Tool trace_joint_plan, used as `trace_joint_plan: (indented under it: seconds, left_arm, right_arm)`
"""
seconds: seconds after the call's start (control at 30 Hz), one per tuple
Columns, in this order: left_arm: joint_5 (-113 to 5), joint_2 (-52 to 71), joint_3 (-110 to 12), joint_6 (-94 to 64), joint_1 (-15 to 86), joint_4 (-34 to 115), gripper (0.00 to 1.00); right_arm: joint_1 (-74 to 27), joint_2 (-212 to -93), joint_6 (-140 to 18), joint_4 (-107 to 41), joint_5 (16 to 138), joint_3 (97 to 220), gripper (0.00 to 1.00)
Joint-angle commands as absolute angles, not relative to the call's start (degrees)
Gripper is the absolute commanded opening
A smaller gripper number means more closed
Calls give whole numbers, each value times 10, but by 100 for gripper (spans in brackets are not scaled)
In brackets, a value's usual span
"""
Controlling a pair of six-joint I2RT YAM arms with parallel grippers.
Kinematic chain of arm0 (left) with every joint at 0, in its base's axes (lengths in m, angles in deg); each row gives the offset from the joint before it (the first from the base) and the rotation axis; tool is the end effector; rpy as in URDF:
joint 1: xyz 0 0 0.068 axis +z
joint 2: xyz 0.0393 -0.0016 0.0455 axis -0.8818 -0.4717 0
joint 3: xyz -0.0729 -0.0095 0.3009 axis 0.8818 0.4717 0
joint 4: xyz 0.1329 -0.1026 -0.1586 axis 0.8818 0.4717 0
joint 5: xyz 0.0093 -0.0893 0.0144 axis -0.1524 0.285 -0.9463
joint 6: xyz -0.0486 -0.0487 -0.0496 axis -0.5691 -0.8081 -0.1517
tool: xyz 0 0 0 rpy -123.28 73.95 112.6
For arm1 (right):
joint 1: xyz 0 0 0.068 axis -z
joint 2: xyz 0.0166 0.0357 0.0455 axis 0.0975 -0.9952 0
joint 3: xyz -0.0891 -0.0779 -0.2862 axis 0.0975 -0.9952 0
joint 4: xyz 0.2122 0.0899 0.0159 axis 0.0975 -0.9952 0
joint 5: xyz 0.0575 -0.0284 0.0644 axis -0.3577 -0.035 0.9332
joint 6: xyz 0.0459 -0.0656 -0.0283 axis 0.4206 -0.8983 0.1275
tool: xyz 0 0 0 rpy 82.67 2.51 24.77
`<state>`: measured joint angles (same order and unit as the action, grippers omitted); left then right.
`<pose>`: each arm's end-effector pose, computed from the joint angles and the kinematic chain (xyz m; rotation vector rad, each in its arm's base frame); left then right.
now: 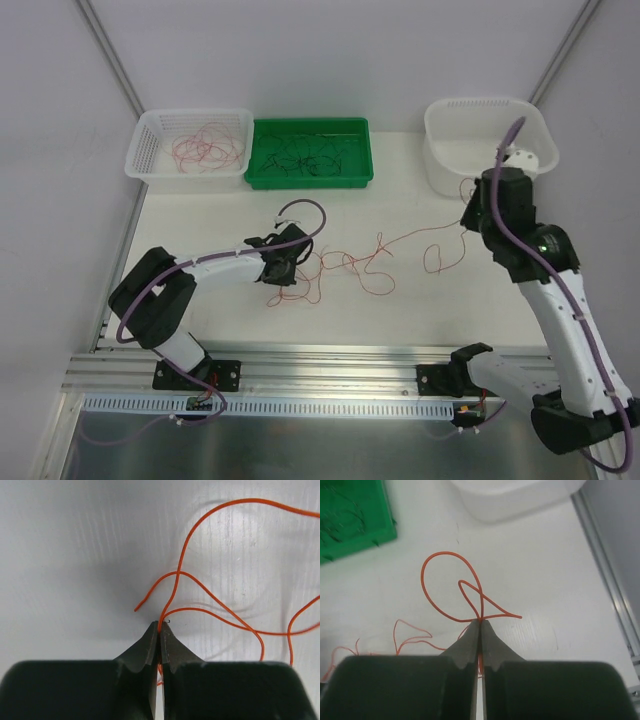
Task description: Untangle the cables
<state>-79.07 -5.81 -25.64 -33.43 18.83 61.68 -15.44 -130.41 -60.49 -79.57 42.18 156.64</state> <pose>0.2295 -0.1843 0.1916 0.1867 2.5524 -0.0906 0.1741 0.0306 0.4088 0.0225 2.0727 -0.2033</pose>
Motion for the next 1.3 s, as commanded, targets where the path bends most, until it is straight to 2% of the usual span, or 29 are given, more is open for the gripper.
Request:
trace_joint_plan:
  seconds: [0.0, 0.17, 0.33, 0.5, 0.57, 0.63, 0.67, 0.77, 0.97, 1.0, 1.17, 1.27]
  left_arm:
    - [-799, -44, -243, -320, 191, 663, 0]
    - [-796, -36, -247, -315, 191, 662, 0]
    - [-796, -51, -241, -314, 192, 661, 0]
    - [-784, -36, -236, -315, 192, 663, 0]
    - [-773, -8, -237, -312, 192, 663, 11]
    - [-748, 37, -243, -309, 192, 665, 30]
    - [-741, 53, -247, -302, 192, 666, 44]
    - [-718, 117, -279, -278, 193, 682, 66]
    - [-671, 202, -367, -216, 238, 733, 91]
    - [-668, 219, -380, -209, 248, 739, 99]
    - [-673, 275, -383, -161, 314, 753, 99]
    - [-731, 294, -362, -135, 332, 738, 99]
  right_arm:
    - [-146, -1275, -654, -855, 385, 1670, 1]
    - [-145, -1288, -673, -834, 424, 1813, 1]
    - [-145, -1298, -704, -795, 464, 1883, 1]
    - [-146, -1359, -740, -792, 485, 1970, 1]
    - [-145, -1371, -752, -779, 474, 1973, 1]
    - [-142, -1386, -766, -757, 466, 1959, 1]
    - [-136, -1392, -770, -746, 465, 1951, 1]
    - [-118, -1414, -772, -696, 472, 1927, 1]
    - [-80, -1498, -786, -593, 480, 1939, 1]
    - [-75, -1512, -789, -581, 476, 1946, 1]
    - [-35, -1611, -793, -518, 486, 2004, 1]
    - [-1, -1660, -796, -478, 503, 2041, 1]
